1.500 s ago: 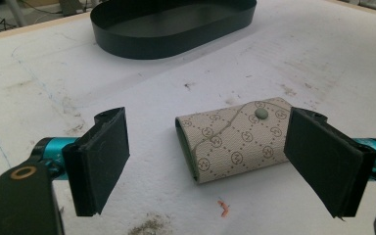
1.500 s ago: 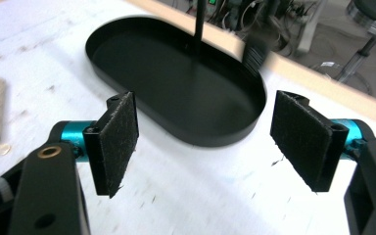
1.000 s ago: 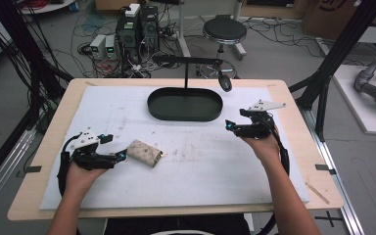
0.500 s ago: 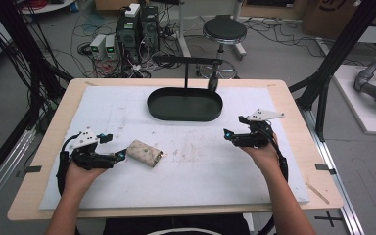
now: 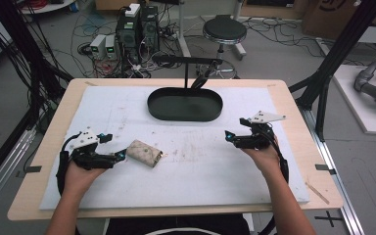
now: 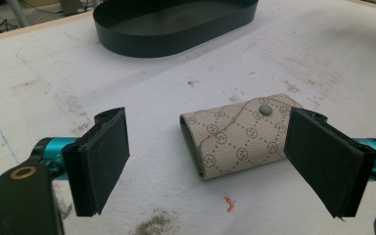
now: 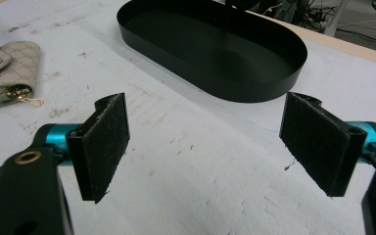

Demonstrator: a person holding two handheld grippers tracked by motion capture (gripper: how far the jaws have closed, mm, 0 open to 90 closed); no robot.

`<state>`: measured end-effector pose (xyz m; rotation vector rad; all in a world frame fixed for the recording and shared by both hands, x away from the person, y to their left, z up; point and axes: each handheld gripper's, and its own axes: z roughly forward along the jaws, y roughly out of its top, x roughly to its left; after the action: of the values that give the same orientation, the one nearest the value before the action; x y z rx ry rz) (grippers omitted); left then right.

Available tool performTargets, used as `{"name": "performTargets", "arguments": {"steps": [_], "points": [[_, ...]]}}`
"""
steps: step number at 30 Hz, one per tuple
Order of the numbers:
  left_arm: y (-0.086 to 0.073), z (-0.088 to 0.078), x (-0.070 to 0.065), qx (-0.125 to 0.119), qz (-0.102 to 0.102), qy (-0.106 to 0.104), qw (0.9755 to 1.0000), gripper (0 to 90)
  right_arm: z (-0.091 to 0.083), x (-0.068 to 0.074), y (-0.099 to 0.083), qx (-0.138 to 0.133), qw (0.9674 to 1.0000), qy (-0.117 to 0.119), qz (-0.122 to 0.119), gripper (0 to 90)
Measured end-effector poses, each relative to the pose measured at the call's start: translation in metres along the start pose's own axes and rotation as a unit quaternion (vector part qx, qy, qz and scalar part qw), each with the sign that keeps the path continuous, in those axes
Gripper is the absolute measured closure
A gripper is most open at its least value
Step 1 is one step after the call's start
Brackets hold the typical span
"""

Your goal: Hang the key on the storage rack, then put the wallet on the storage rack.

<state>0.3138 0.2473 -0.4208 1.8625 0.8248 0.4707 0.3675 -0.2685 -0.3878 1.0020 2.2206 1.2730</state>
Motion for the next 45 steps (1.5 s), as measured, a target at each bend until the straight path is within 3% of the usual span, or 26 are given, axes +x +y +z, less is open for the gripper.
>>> {"name": "performTargets", "arguments": {"steps": [13, 20, 33, 45], "points": [[-0.001, -0.001, 0.001, 0.001, -0.002, -0.003, 1.0000, 16.9, 0.003, 0.004, 0.000, -0.011, 0.9999, 0.012, -0.003, 19.1], [-0.007, -0.013, 0.001, 0.004, -0.002, 0.009, 1.0000, 16.9, 0.011, 0.013, 0.005, -0.009, 0.9995, 0.028, -0.010, 19.1], [-0.023, -0.047, 0.001, -0.002, -0.015, 0.041, 0.9990, 16.8, 0.049, 0.044, 0.023, 0.003, 0.9960, 0.079, -0.041, 19.1], [-0.043, -0.078, 0.008, -0.004, -0.036, 0.074, 0.9966, 16.9, 0.089, 0.086, 0.039, 0.028, 0.9878, 0.135, -0.073, 19.1]]}}
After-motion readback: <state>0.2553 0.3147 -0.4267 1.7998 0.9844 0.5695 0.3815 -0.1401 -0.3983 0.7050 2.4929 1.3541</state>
